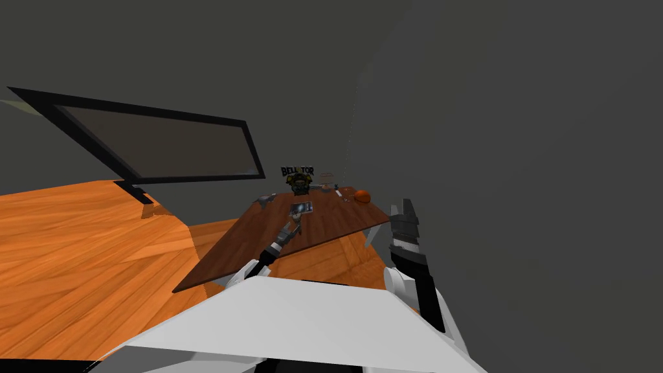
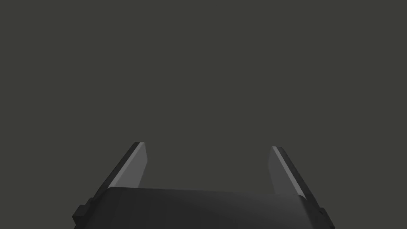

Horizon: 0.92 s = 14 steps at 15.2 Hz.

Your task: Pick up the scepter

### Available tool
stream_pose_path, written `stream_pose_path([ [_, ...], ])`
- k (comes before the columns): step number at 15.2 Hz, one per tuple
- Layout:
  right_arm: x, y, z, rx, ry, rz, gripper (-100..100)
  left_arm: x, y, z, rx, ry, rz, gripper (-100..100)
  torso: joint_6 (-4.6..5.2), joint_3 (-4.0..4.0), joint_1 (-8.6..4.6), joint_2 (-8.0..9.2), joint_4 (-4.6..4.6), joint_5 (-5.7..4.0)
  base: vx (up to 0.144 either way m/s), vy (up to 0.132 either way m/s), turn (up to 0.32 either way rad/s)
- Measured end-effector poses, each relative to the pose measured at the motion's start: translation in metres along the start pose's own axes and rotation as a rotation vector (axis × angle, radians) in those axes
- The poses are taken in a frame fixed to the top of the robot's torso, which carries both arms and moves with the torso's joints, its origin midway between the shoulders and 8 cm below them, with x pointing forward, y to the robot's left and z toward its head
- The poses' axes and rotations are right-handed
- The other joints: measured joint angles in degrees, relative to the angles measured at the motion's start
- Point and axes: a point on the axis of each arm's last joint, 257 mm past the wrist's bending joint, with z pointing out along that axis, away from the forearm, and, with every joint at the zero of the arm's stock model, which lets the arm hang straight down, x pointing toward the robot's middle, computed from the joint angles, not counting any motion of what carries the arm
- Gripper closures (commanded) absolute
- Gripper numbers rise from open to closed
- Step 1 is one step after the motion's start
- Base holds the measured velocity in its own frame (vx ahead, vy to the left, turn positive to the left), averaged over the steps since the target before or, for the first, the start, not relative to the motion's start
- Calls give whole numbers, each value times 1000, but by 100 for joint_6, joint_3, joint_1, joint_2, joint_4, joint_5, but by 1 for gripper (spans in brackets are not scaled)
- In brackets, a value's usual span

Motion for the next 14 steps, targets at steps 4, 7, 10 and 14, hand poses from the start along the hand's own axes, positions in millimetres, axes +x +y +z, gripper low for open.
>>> stream_pose_path([
  [4, 0, 0, 0, 0, 0, 0, 0, 15, 6, -3, -9, 33, 25, -100, 0, 1, -3, 2, 0, -1, 17, 12, -47],
  [7, 0, 0, 0, 0, 0, 0, 0, 25, 8, -7, -12, 56, 47, -100, 0, 1, -2, 2, 1, -1, 17, 17, -43],
  [10, 0, 0, 0, 0, 0, 0, 0, 34, 12, -9, -16, 81, 70, -100, 0, 0, -2, 0, 0, 0, 19, 17, -50],
  [14, 0, 0, 0, 0, 0, 0, 0, 45, 14, -13, -18, 104, 91, -100, 0, 3, -5, 4, 1, -1, 10, 10, -27],
])
